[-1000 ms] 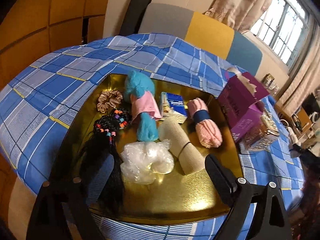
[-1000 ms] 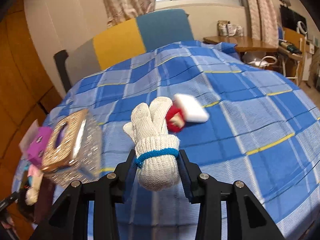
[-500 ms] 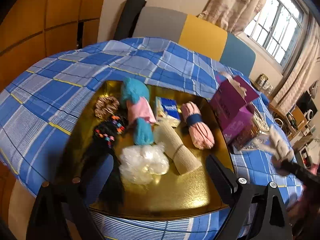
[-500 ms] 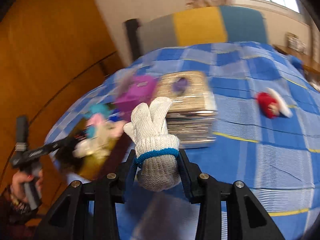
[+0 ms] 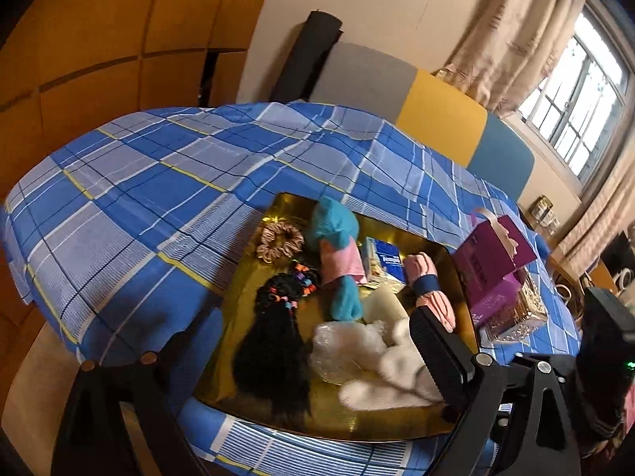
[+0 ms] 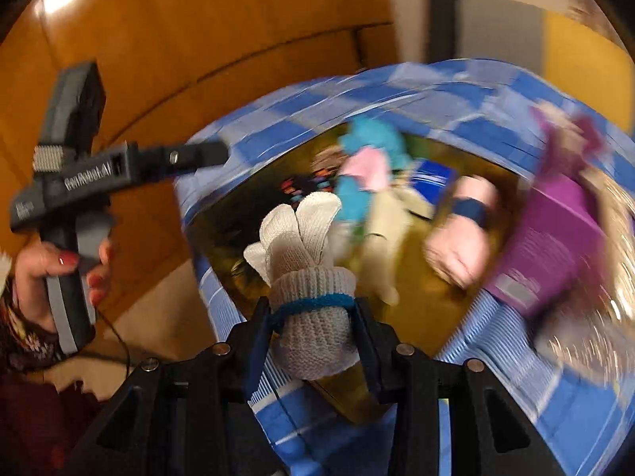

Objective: Organize soft objects
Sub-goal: 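Carry the white knit glove into the gold tray and open the right gripper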

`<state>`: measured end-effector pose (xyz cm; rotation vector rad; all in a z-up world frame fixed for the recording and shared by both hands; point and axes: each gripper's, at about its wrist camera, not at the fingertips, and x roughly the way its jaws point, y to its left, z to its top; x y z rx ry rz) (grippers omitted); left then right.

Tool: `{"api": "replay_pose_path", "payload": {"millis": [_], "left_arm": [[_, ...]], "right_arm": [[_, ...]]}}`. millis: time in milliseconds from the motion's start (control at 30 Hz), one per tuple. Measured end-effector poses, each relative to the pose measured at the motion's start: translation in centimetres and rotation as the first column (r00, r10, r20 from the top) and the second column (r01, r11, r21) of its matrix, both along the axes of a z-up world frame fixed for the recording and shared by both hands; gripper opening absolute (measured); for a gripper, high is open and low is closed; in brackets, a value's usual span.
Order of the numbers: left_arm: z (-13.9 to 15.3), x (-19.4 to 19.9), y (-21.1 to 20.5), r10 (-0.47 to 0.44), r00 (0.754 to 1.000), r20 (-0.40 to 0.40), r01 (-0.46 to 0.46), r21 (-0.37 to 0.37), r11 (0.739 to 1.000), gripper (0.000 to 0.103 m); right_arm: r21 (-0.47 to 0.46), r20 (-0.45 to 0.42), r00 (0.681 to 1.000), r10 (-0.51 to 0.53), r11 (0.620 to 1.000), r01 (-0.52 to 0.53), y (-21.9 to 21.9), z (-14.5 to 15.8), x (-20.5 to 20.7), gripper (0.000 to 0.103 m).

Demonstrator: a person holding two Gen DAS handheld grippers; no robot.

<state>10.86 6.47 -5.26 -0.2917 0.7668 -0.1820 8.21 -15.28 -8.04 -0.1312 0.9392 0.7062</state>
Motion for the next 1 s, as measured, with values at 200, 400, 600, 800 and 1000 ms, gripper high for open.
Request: {"api": "replay_pose_path", "payload": {"millis": [200,400,600,800,1000], "left_arm": [[-0.2,0.0,0.5,0.015,1.0,-0.003,-0.015,-0.004,1.0,0.096],[-0.4,0.1,-0.1,-0.004,1.0,-0.005,0.004,0.002,1.0,0.096],[-0.7,0.2,-1.0,-0.021,1.0,-0.015,0.021,-0.01,1.0,0.096],[-1.0,0.0,-2.9,-0.072,0.997,-0.027,0.072,0.01,0.997,0.096],[-1.3,-0.7,-5.6,-0.172,0.985,-0.03,0.172,0.001,0.985,0.097]], "right_arm": [[-0.077,-0.05,0.99,0.129,0.988,-0.133,2.7,-1.3,1.8,0.042],[-0.169,-0.049,0.997,0.064,0.983,-0.071,2.4,-2.9,2.4,0.043],[-0.058,-0.015,1.0,-0.006,0.998,0.005,-0.2,-1.2,1.1,0.046],[0.063,0.015,0.996,-0.092,0.994,0.091,-3.2,1.0,-0.1,0.046],[0.1,0.014,0.967,-0.254,0.963,0.251,-8.1,1.9,-1.7,0.046]]}}
